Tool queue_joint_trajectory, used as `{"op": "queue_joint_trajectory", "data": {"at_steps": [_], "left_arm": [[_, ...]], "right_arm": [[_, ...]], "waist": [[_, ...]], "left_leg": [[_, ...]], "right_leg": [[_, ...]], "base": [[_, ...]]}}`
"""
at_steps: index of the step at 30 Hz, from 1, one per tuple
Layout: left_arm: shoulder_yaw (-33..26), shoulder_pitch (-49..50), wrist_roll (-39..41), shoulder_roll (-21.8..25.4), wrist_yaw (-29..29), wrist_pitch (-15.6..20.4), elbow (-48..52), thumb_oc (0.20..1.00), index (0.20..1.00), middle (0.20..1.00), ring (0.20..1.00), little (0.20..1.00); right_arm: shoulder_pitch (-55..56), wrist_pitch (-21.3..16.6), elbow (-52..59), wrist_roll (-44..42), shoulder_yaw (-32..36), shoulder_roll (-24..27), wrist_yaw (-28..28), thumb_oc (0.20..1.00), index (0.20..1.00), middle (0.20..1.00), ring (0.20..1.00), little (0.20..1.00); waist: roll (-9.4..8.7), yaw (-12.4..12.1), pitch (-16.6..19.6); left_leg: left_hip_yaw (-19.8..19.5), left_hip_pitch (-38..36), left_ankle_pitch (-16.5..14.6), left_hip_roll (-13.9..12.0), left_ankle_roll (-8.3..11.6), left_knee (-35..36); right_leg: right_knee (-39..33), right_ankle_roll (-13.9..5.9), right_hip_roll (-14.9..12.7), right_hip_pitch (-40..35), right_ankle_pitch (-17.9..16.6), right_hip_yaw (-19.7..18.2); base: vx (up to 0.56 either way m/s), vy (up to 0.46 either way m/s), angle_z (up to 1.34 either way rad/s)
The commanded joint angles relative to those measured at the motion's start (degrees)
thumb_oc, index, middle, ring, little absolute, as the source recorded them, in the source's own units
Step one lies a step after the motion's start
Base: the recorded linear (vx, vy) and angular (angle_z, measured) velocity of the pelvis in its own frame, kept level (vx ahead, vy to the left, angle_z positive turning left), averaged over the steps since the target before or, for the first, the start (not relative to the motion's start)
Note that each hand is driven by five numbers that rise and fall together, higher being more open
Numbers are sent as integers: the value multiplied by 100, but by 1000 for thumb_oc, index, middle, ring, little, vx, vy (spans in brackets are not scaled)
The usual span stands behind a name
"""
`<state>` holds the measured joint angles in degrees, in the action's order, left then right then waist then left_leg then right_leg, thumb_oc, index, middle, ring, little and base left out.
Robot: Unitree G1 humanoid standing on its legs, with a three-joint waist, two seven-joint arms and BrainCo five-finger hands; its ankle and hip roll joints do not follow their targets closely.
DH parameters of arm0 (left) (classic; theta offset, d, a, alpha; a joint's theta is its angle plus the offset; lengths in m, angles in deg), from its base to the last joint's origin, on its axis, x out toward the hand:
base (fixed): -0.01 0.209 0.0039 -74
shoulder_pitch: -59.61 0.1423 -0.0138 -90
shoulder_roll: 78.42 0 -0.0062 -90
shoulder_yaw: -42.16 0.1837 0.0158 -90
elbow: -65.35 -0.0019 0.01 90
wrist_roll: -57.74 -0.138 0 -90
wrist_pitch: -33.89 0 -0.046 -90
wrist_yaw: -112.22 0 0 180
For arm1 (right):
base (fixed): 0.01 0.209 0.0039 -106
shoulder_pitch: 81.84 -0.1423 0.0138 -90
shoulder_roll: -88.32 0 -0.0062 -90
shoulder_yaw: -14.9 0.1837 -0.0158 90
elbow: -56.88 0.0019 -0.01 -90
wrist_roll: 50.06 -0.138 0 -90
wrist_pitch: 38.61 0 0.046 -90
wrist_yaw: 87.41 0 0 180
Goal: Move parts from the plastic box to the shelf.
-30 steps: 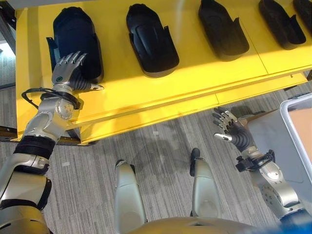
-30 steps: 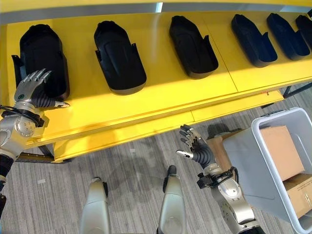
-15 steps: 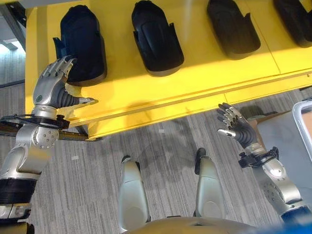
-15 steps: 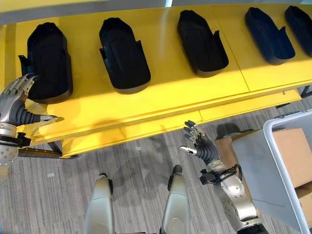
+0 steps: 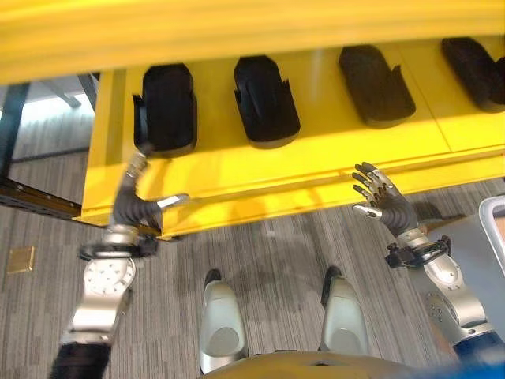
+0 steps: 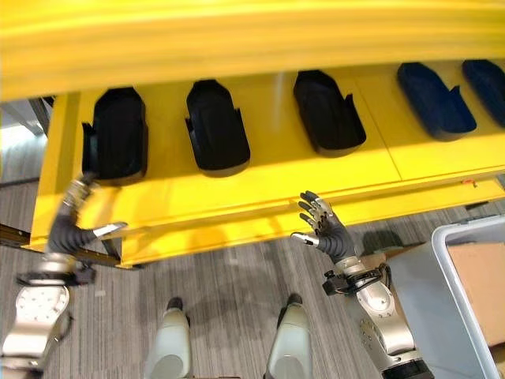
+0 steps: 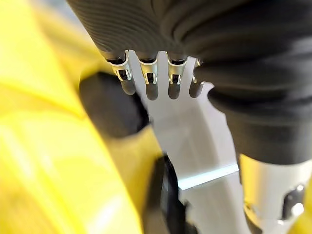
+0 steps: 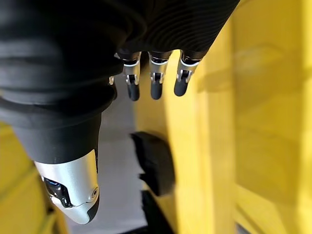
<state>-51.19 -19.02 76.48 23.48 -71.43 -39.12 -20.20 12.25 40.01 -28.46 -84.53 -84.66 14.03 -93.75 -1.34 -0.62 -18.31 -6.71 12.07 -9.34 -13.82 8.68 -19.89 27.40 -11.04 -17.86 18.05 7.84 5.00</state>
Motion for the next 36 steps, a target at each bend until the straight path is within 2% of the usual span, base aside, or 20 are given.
{"op": "queue_joint_trajectory", "data": {"at_steps": [1,2,4,6,7,11,13,15,16,17,18,19,20,23,25,26,31,36], "left_arm": [[-38,-54,1518,101,401,282,106,1000,1000,1000,1000,1000],[89,171,1902,-97,622,170,139,1000,1000,1000,1000,1000],[214,376,2355,-343,819,109,74,1000,1000,1000,1000,1000],[227,469,2422,-422,884,71,91,1000,1000,1000,1000,1000],[260,602,2625,-597,986,42,62,1000,1000,1000,1000,1000],[333,831,2772,-824,1148,0,72,1000,1000,1000,1000,1000],[399,798,2828,-895,1194,-28,-13,1000,1000,1000,1000,1000],[473,790,2867,-988,1247,-16,-111,1000,1000,1000,1000,1000],[474,788,2869,-989,1250,-13,-115,1000,1000,1000,1000,1000],[589,735,2860,-1040,1255,-24,-187,1000,1000,1000,1000,1000],[603,726,2899,-1077,1275,-52,-182,1000,1000,1000,1000,1000],[603,726,2899,-1077,1275,-52,-182,1000,1000,1000,1000,1000],[719,654,2929,-1062,1302,-104,-289,1000,1000,1000,1000,1000],[823,679,2895,-1033,1351,-185,-340,1000,1000,1000,1000,1000],[856,665,2801,-985,1361,-193,-341,1000,1000,1000,1000,1000],[893,656,2586,-917,1334,-161,-374,1000,1000,1000,1000,1000],[920,540,2330,-891,1182,-107,-528,1000,1000,1000,1000,1000],[881,467,2223,-849,1048,-70,-638,1000,1000,1000,1000,1000]], "right_arm": [[-19,-424,156,277,121,-153,96,1000,1000,1000,1000,1000],[48,-423,121,326,125,-146,93,1000,1000,1000,1000,1000],[106,-427,101,395,139,-142,82,1000,1000,1000,1000,1000],[172,-423,131,391,166,-136,65,1000,1000,1000,1000,1000],[217,-431,108,408,161,-118,26,1000,1000,1000,1000,1000],[374,-420,65,406,198,-69,-32,1000,1000,1000,1000,1000],[378,-432,-5,437,214,-51,15,1000,1000,1000,1000,1000],[390,-424,-75,500,250,-21,78,1000,1000,1000,1000,1000],[391,-424,-75,501,250,-19,79,1000,1000,1000,1000,1000],[389,-372,-198,561,200,-31,85,1000,1000,1000,1000,1000],[430,-356,-174,561,220,-64,71,1000,1000,1000,1000,1000],[430,-356,-174,561,220,-64,71,1000,1000,1000,1000,1000],[450,-335,-206,534,205,-150,104,1000,1000,1000,1000,1000],[517,-269,-254,506,135,-279,81,1000,1000,1000,1000,1000],[537,-249,-287,484,115,-321,65,1000,1000,1000,1000,1000],[530,-213,-341,495,49,-384,52,1000,1000,1000,1000,1000],[441,-125,-548,415,-190,-582,62,1000,1000,1000,1000,1000],[305,-79,-622,330,-395,-726,75,1000,1000,1000,1000,1000]], "waist": [[-83,84,383],[-16,79,525],[74,52,759],[107,50,815],[165,30,960],[300,-9,1219],[326,5,1264],[326,55,1304],[326,53,1300],[305,22,1299],[296,63,1336],[296,63,1336],[291,143,1358],[271,174,1503],[249,181,1563],[223,186,1665],[65,184,1812],[-96,158,1869]], "left_leg": [[104,147,412,335,-318,104],[87,-133,605,249,-286,560],[77,-456,969,87,-199,1020],[53,-519,1085,36,-176,1088],[13,-630,1348,-73,-122,1276],[-53,-696,1998,-305,52,1545],[45,-630,2200,-338,71,1629],[335,-610,2099,-324,-6,1612],[339,-616,2094,-322,-8,1608],[225,-684,1779,-20,-68,1319],[297,-738,1587,25,-129,1378],[297,-738,1587,25,-129,1378],[498,-817,1543,3,-158,1415],[628,-1063,1252,128,-265,1668],[693,-1125,1201,184,-289,1772],[738,-1209,1127,278,-326,1930],[837,-1320,1001,575,-469,2180],[904,-1334,878,732,-567,2180]], "right_leg": [[-733,466,270,-621,-150,223],[-1010,468,361,-853,-174,340],[-1352,498,522,-1173,-154,490],[-1444,531,584,-1275,-132,535],[-1593,582,700,-1419,-87,606],[-1986,718,991,-1664,-59,763],[-2184,747,1051,-1758,-71,882],[-2302,761,1052,-1867,-83,977],[-2308,759,1051,-1875,-85,975],[-2390,711,937,-2002,-160,968],[-2386,688,883,-2043,-161,1006],[-2386,688,883,-2043,-161,1006],[-2319,658,834,-2048,-207,1028],[-2396,526,680,-2104,-362,966],[-2462,459,603,-2122,-450,965],[-2537,368,498,-2101,-559,945],[-2633,157,229,-1985,-828,800],[-2693,54,79,-1914,-957,686]], "base": [[154,-161,19],[173,-222,19],[139,-212,17],[58,-119,2],[65,-147,-5],[30,-147,10],[-40,-101,5],[-20,-59,44],[14,-9,59],[30,23,38],[29,22,15],[10,73,-11],[22,87,-9],[32,136,14],[-3,131,-18],[-17,153,-10],[-41,155,-5],[-32,85,4]]}}
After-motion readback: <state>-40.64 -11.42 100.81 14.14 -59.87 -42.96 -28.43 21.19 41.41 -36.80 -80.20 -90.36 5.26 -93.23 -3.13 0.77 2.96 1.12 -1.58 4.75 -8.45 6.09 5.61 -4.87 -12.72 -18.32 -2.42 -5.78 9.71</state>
